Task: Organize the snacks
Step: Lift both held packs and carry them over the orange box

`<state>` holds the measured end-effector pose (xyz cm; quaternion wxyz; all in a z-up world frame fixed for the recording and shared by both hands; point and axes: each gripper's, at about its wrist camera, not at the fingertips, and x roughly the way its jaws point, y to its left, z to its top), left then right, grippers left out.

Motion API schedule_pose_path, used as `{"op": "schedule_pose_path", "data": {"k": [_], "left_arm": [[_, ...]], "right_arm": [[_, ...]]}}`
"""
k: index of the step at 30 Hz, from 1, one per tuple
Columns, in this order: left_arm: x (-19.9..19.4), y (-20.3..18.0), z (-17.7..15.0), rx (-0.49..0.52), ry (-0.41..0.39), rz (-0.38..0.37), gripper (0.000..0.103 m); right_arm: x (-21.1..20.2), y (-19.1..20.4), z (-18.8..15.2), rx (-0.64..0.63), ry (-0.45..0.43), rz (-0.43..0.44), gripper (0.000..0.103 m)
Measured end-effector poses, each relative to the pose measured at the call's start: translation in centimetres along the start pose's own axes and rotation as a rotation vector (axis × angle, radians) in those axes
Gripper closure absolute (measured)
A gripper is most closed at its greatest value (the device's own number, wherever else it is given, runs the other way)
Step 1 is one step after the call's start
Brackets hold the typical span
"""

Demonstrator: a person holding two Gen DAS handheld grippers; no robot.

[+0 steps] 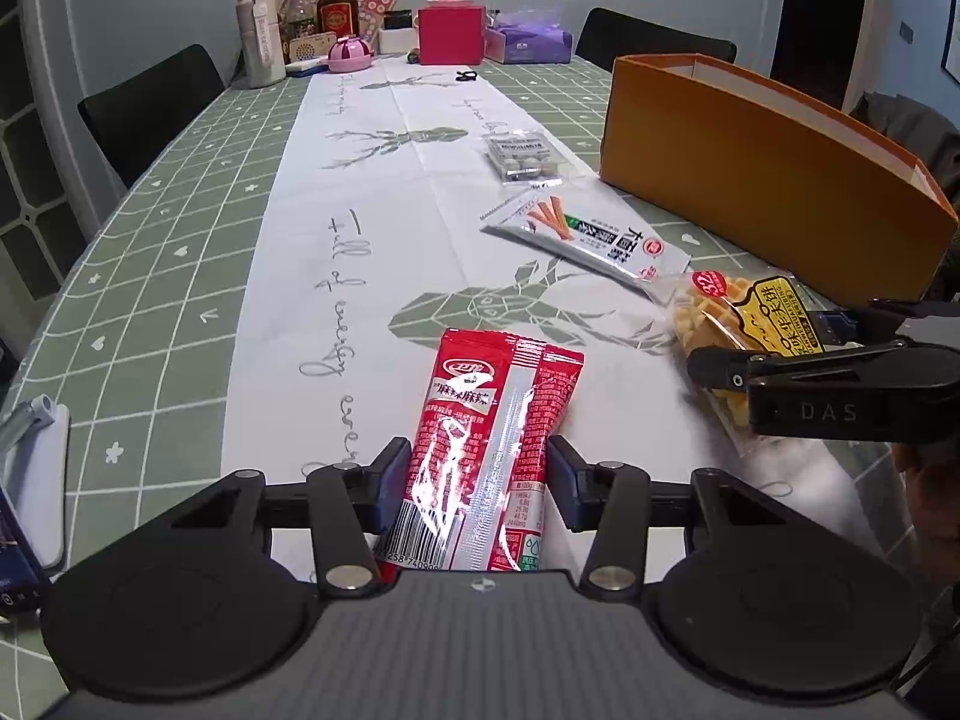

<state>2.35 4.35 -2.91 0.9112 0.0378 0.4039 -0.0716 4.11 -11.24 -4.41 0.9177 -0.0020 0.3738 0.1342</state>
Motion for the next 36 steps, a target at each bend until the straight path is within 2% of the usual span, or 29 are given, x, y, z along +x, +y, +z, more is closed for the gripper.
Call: {"op": "schedule_pose_path", "data": {"k": [10, 15, 26, 29, 36], "left_arm": [[-1.7, -1.6, 3.8, 0.072, -0.055, -0.012, 0.048], [-1.6, -3.2, 5.8, 0.116, -0.075, -0.050, 0.048], [-1.4, -8.5, 11.7, 0.258, -0.182, -0.153, 0.048], [-2.0, -10.3, 13.5, 0.320, -0.234, -0.173, 0.048], [-2.5, -13.4, 17.3, 0.386, -0.312, -0.221, 0.048]], "right_arm": [[-4.5, -1.8, 2.1, -0.042, -0.091, 0.011, 0.030], [-7.2, -4.0, 3.3, -0.017, -0.146, 0.000, 0.030], [-12.5, -9.0, 6.9, 0.059, -0.250, -0.097, 0.030], [-13.9, -10.0, 8.1, 0.055, -0.288, -0.130, 0.030], [-15.8, -11.8, 10.5, 0.058, -0.347, -0.167, 0.030]]}}
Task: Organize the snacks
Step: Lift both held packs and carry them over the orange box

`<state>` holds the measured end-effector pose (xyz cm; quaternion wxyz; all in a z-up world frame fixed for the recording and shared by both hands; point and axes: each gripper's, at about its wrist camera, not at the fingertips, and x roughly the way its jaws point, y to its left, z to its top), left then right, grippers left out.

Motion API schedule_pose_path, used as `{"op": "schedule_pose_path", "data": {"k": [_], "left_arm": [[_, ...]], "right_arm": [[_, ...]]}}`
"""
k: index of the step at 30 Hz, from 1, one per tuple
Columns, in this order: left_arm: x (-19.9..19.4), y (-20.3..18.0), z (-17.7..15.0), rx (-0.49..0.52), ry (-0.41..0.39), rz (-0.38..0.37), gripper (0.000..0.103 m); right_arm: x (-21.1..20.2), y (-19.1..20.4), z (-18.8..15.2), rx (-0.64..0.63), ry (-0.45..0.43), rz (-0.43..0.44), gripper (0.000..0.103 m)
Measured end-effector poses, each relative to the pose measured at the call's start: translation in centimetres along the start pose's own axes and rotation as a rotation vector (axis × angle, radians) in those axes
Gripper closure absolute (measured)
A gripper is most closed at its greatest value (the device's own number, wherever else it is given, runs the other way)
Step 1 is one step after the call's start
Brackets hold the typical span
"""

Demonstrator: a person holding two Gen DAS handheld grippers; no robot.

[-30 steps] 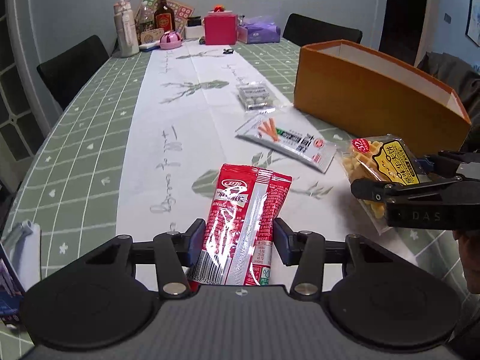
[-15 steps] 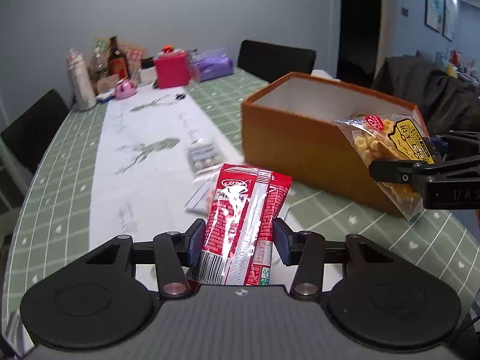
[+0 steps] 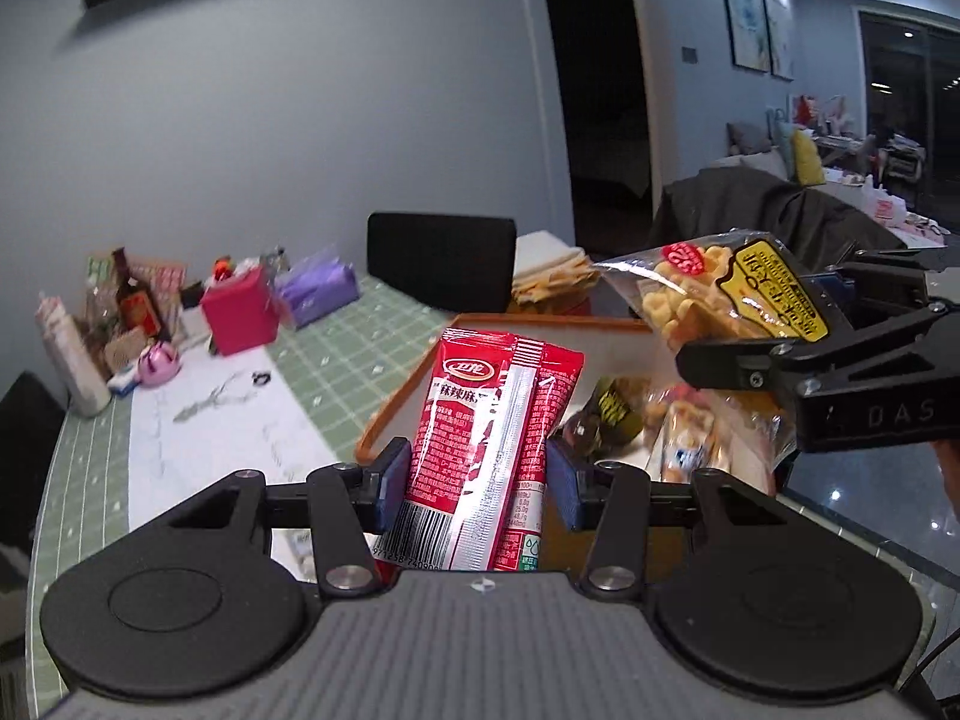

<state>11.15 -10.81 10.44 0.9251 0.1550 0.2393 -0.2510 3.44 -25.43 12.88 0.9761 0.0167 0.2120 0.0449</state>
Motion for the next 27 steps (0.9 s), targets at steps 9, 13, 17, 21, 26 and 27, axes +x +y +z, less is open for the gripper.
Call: {"op": "schedule_pose_path", "data": {"k": [9, 13, 17, 21, 26, 27], "left_arm": [[1.9, -0.7, 3.0, 0.054, -0.039, -0.011, 0.048], [3.2, -0.2, 4.0, 0.026, -0.028, -0.037, 0.048], [4.9, 0.5, 4.5, -0.007, 0.005, -0.052, 0.048], [6.7, 1.0, 4.4, -0.023, 0.051, -0.047, 0.048], [9.5, 1.3, 3.6, -0.007, 0.125, -0.031, 0.048], [10.2, 1.3, 3.5, 0.001, 0.142, -0.026, 0.048]], "right_arm": [[1.0, -1.9, 2.1, 0.017, -0.035, -0.024, 0.030], [2.4, -2.7, 2.9, 0.035, -0.030, -0.028, 0.030], [4.3, -3.5, 3.3, 0.065, 0.002, -0.020, 0.030], [6.4, -4.3, 3.3, 0.098, 0.041, -0.008, 0.030], [9.3, -5.2, 2.7, 0.141, 0.105, -0.002, 0.030], [9.8, -5.3, 2.6, 0.146, 0.117, -0.003, 0.030]]}}
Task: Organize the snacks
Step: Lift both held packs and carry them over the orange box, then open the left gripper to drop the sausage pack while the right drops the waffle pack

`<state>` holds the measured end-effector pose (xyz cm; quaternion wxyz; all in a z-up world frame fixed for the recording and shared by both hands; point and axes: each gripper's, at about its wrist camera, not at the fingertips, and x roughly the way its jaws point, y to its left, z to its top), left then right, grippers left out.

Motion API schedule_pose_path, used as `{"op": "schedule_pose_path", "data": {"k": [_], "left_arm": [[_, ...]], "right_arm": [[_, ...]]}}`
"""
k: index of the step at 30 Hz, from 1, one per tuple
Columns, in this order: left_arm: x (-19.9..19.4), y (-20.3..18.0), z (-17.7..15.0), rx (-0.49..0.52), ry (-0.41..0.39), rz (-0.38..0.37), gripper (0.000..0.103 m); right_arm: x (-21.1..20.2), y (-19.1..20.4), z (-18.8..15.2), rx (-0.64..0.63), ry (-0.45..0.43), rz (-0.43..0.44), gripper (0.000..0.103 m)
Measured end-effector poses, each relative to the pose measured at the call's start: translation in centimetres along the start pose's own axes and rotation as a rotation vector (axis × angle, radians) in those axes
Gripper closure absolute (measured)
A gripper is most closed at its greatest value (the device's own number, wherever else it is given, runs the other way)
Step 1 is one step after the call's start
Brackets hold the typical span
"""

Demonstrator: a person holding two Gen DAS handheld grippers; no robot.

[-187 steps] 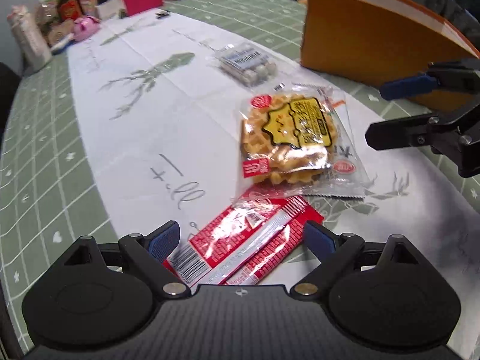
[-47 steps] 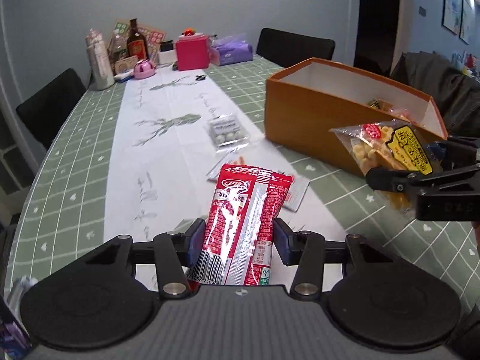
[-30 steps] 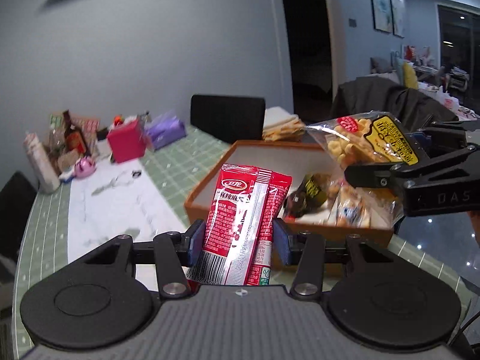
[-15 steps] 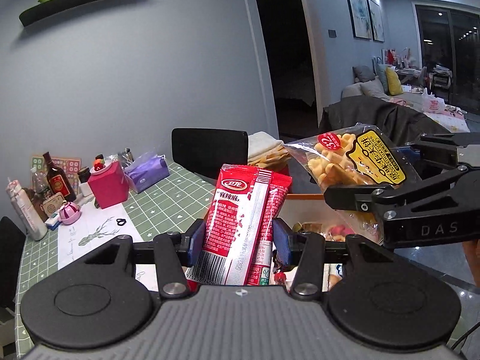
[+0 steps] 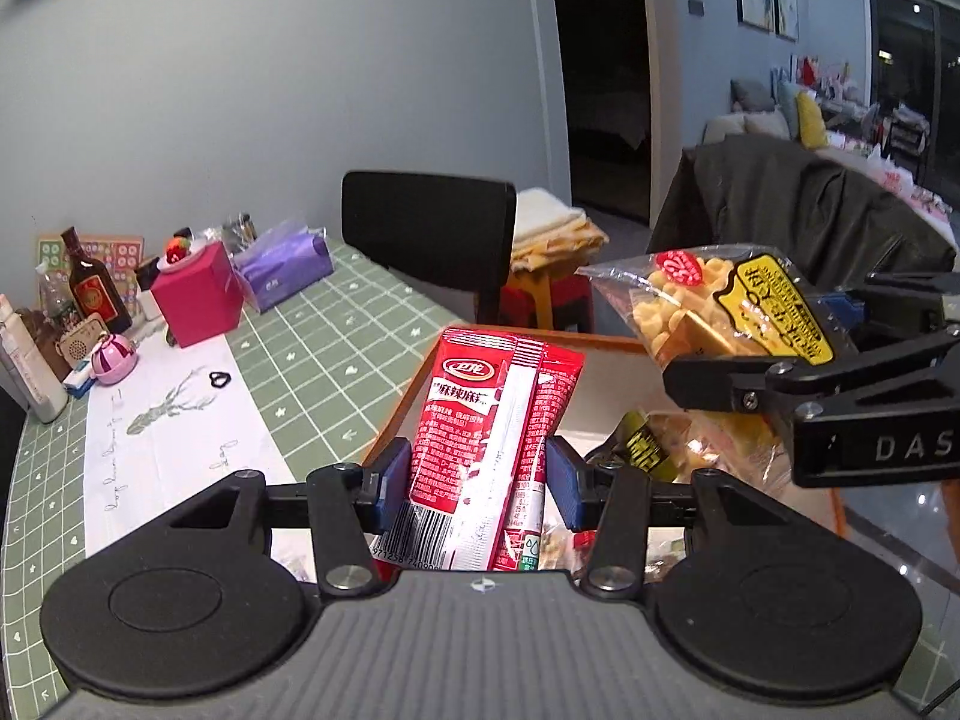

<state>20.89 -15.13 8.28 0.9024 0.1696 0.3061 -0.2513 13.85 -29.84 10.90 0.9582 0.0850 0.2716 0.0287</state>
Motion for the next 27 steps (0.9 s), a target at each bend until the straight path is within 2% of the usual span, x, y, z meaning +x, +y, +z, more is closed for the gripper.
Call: {"op": "schedule_pose_path", "data": {"k": [6, 17, 27], "left_arm": [[4.2, 0.1, 0.6, 0.028, 0.096, 0.022, 0.048], [11.3, -0.1, 1.1, 0.154, 0.279, 0.042, 0.048], [14.6, -0.3, 1.0, 0.195, 0.368, 0.052, 0.048]], "right_arm": [[4.2, -1.3, -0.4, 0.051, 0.093, -0.023, 0.029], [10.6, -3.3, -1.0, 0.125, 0.235, -0.022, 0.029], [14.4, -3.3, -0.5, 0.126, 0.313, -0.006, 0.029]]}}
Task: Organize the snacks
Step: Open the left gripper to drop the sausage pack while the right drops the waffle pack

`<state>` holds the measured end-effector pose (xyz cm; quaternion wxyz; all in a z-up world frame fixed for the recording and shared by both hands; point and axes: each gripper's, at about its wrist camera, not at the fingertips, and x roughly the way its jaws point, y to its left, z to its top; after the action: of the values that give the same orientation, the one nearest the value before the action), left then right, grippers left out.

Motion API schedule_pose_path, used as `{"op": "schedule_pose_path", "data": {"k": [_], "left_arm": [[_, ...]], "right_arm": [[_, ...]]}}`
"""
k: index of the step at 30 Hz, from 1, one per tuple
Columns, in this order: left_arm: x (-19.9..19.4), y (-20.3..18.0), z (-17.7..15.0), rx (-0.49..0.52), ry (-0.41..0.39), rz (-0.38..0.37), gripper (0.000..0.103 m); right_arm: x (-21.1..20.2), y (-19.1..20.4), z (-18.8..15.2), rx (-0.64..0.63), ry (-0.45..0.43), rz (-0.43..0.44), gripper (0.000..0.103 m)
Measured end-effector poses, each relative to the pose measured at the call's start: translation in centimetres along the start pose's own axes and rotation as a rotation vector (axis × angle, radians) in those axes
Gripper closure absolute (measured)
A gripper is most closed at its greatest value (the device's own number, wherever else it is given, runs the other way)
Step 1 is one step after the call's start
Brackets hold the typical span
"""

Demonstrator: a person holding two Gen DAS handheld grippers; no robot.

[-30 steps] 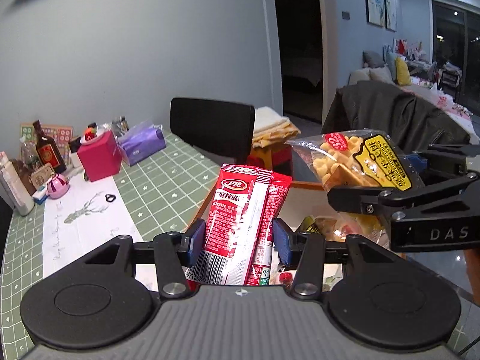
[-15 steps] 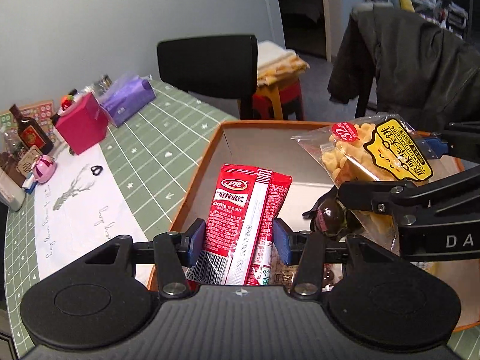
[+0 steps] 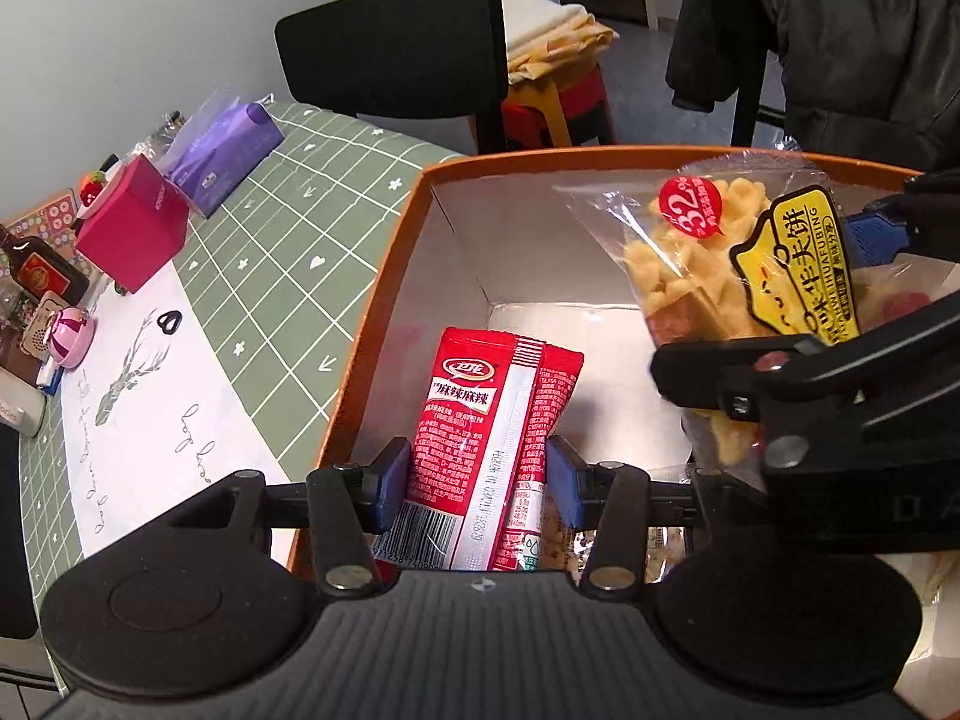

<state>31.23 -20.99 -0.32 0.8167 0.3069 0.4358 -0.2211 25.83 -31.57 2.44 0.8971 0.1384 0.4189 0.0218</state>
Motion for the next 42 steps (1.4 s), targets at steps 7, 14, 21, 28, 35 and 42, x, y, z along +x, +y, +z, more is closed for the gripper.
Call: {"op": "schedule_pose_path", "data": {"k": [7, 14, 21, 28, 35, 42], "left_arm": [[1.3, -0.1, 0.4, -0.005, 0.052, -0.006, 0.047], [1.6, -0.7, 0.8, 0.007, 0.054, 0.006, 0.039], [1.0, -0.9, 0.9, 0.009, 0.037, 0.008, 0.038], [-0.6, -0.9, 1.0, 0.006, 0.012, 0.015, 0.038], [-3.5, -0.8, 1.0, 0.001, -0.034, 0.032, 0.038], [-7.3, -0.4, 0.3, -0.009, -0.083, 0.060, 0.038]], "right_arm": [[3.6, -0.8, 0.4, 0.077, 0.110, 0.044, 0.030], [5.6, -2.1, 0.0, 0.200, 0.146, 0.088, 0.029], [5.2, -2.2, 0.1, 0.216, 0.157, 0.099, 0.028], [3.6, -1.9, 0.3, 0.217, 0.133, 0.098, 0.028], [0.4, -0.9, 0.9, 0.188, 0.086, 0.093, 0.028], [-3.1, 0.4, 0.9, 0.162, 0.041, 0.100, 0.028]]}}
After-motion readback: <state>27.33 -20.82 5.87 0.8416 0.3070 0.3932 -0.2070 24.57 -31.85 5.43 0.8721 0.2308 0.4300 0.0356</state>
